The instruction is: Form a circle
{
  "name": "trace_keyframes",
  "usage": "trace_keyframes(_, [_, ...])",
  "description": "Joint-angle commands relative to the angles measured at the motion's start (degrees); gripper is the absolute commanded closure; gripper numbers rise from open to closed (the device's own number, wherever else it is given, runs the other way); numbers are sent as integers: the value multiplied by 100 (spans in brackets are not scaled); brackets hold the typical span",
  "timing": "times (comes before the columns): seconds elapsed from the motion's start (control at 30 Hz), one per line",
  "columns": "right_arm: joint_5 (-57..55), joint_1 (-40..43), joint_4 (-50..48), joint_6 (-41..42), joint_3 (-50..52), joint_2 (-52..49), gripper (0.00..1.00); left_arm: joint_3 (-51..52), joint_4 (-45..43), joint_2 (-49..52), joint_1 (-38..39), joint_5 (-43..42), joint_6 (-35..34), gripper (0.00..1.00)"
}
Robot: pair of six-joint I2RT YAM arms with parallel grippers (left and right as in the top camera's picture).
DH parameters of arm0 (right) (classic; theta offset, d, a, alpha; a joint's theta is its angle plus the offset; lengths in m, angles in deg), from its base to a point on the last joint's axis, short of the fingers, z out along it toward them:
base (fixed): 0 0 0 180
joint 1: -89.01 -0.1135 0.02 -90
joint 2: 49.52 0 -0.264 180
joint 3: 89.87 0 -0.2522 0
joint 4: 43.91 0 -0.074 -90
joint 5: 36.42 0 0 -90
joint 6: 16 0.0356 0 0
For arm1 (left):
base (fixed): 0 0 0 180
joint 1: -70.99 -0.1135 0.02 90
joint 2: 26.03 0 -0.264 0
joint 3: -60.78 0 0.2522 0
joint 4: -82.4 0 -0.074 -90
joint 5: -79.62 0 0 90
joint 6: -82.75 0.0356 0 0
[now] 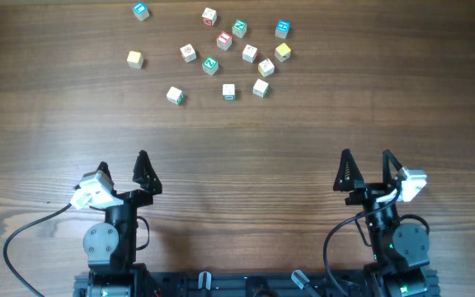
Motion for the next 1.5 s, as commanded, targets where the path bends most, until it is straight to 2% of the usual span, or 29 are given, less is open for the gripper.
trace_keyframes(0.0, [92,28,-13,20,4,-11,0,15,17,-39,35,-24,85,0])
trace_keyframes(1.17, [199,28,-223,42,4,-11,0,15,17,0,35,-24,85,0])
trace_keyframes(1.23, [538,28,-227,-319,4,-11,0,15,17,7,35,-24,87,0])
trace_keyframes(1.33, [693,28,-22,-459,-479,-15,0,15,17,11,35,-24,85,0])
trace_keyframes(1.4, [691,28,407,-717,-1246,-140,0,15,17,13,35,-24,85,0])
trace_keyframes(1.47, [715,28,1093,-1095,-2479,-780,0,15,17,13,35,-24,85,0])
